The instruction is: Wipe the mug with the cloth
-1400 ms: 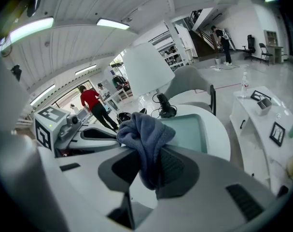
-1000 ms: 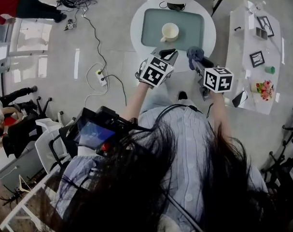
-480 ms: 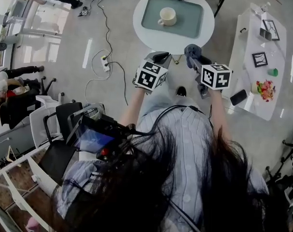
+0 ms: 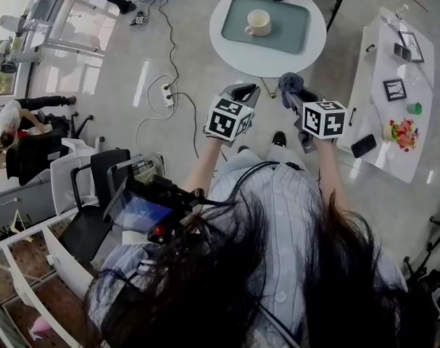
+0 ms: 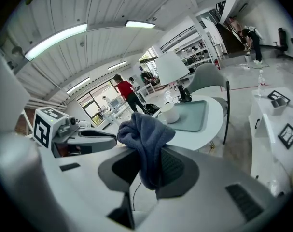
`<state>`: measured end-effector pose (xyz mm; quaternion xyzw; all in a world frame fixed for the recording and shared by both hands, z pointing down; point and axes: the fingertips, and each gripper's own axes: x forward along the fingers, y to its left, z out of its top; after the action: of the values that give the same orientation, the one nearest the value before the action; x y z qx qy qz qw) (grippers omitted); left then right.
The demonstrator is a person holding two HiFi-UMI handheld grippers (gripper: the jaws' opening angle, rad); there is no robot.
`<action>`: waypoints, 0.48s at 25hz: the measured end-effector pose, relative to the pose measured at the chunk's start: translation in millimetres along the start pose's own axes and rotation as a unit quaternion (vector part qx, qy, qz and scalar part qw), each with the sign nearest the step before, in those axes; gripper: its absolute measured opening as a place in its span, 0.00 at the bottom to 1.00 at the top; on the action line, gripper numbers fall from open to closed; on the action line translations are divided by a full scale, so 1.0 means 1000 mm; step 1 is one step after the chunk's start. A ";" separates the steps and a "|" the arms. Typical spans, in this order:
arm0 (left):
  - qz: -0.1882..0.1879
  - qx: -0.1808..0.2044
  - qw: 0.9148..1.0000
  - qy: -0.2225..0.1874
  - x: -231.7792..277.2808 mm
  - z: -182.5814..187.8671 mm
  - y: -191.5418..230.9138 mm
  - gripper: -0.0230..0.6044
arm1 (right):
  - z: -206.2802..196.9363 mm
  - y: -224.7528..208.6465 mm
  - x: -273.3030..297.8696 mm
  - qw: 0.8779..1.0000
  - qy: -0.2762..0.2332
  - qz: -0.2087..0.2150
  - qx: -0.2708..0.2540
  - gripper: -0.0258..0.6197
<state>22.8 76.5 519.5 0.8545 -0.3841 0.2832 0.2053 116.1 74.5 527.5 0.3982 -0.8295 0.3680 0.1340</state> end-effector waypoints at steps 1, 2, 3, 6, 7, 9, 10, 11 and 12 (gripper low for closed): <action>-0.001 0.003 1.000 -0.001 -0.002 0.000 -0.002 0.10 | -0.002 0.003 -0.001 1.000 -0.001 -0.001 0.001 0.19; -0.003 0.007 1.000 -0.003 -0.004 -0.001 -0.004 0.10 | -0.005 0.006 -0.002 1.000 -0.002 -0.002 0.003 0.19; -0.005 0.011 1.000 -0.005 -0.007 -0.001 -0.005 0.10 | -0.007 0.010 -0.003 1.000 -0.004 -0.003 0.004 0.19; -0.009 0.019 1.000 -0.013 -0.022 -0.003 -0.005 0.10 | -0.012 0.028 -0.004 1.000 -0.012 0.000 0.017 0.19; -0.010 0.018 1.000 -0.016 -0.028 -0.003 -0.005 0.10 | -0.013 0.035 -0.005 1.000 -0.016 0.002 0.023 0.19; -0.011 0.017 1.000 -0.023 -0.042 -0.007 -0.005 0.10 | -0.018 0.050 -0.007 0.999 -0.021 0.003 0.031 0.19; -0.012 0.016 0.999 -0.026 -0.048 -0.009 -0.005 0.10 | -0.021 0.056 -0.008 0.999 -0.022 0.002 0.030 0.19; -0.012 0.016 0.999 -0.028 -0.054 -0.013 -0.005 0.10 | -0.023 0.063 -0.009 0.999 -0.023 0.001 0.029 0.19; -0.013 0.016 0.999 -0.028 -0.059 -0.017 -0.005 0.10 | -0.026 0.068 -0.010 0.999 -0.023 0.001 0.028 0.19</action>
<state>-11.0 121.2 493.9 0.8701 -0.3743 0.2626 0.1840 68.7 127.0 506.0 0.4097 -0.8222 0.3814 0.1032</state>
